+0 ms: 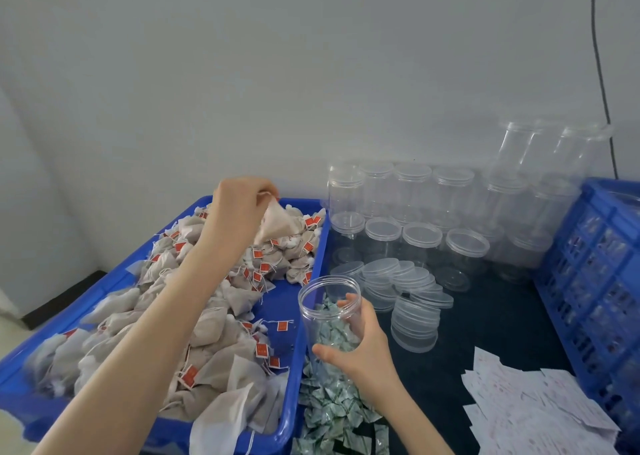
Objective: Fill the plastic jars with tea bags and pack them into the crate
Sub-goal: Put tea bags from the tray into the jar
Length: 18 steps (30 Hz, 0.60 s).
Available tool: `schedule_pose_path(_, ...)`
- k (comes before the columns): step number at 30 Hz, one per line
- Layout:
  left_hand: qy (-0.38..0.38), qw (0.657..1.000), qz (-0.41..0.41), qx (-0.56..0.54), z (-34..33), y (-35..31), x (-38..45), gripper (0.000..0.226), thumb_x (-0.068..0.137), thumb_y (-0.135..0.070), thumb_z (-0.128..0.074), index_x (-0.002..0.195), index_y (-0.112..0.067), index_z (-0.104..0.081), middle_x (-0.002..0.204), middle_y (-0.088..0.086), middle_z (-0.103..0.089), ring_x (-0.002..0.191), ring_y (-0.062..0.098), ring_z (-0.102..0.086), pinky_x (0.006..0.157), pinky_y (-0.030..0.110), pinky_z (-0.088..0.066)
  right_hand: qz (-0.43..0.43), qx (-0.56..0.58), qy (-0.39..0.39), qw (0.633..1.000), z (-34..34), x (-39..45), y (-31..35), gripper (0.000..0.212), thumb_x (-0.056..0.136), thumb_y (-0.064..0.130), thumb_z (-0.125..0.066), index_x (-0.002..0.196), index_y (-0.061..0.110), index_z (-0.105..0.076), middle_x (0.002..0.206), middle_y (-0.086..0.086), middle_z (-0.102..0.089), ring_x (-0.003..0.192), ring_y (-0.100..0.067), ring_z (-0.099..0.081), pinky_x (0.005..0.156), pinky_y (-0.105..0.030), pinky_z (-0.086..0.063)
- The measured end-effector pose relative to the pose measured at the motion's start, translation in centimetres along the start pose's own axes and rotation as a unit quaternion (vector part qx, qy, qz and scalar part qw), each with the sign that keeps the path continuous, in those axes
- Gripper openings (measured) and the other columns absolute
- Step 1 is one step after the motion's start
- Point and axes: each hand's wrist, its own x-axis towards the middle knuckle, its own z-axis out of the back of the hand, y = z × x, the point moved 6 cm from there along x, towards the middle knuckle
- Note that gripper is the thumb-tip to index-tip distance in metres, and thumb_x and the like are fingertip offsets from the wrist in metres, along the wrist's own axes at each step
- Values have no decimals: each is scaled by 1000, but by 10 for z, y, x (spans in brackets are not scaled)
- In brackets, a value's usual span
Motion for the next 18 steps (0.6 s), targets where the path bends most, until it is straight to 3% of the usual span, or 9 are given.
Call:
schedule_pose_path(3, 13, 999, -37, -38, 7, -30, -2, 18, 86, 1, -60, 87, -9, -75, 82, -2, -70, 69, 7, -55, 69, 2, -36, 2, 4, 1, 1000, 0, 1, 2, 87, 63, 22, -92, 129, 45, -40, 129, 28, -51, 113, 25, -44, 82, -3, -41)
schedule_pose_path(7, 127, 983, -56, -118, -7, -62, -13, 18, 81, -5, -65, 82, -19, -76, 75, -11, -69, 68, 0, -62, 70, -1, -39, 11, 3, -6, 1000, 2, 2, 6, 86, 63, 24, -92, 126, 48, -39, 131, 28, -50, 121, 19, -44, 86, -1, -39)
schedule_pose_path(11, 319, 938, -87, -106, -44, -75, -37, 13, 83, -14, -68, 83, -25, -73, 75, -14, -67, 73, -6, -59, 70, 7, -45, 26, 22, -26, 999, 5, 0, 13, 92, 54, 35, -88, 132, 42, -41, 135, 19, -55, 127, 3, -49, 106, -27, -43)
schedule_pose_path(13, 385, 911, -92, -114, -61, -78, -51, 9, 83, -13, -69, 86, -22, -71, 80, -13, -68, 76, -8, -60, 73, 8, -48, 33, 27, -32, 999, 7, -1, 16, 95, 51, 41, -87, 134, 40, -42, 134, 16, -55, 126, -2, -51, 107, -36, -44)
schedule_pose_path(15, 422, 896, -106, -96, -76, -81, -62, 10, 82, -12, -70, 84, -22, -66, 84, -9, -69, 78, -5, -62, 75, 12, -50, 40, 29, -33, 998, 9, -1, 18, 97, 49, 44, -86, 135, 39, -42, 132, 17, -57, 123, -3, -53, 104, -35, -46)
schedule_pose_path(18, 463, 871, -146, -74, -89, -89, -72, 17, 81, -8, -67, 77, -24, -64, 81, -7, -70, 77, 2, -65, 75, 16, -51, 57, 15, -35, 998, 10, 0, 21, 91, 50, 40, -87, 129, 48, -42, 124, 28, -59, 119, 3, -55, 96, -22, -47)
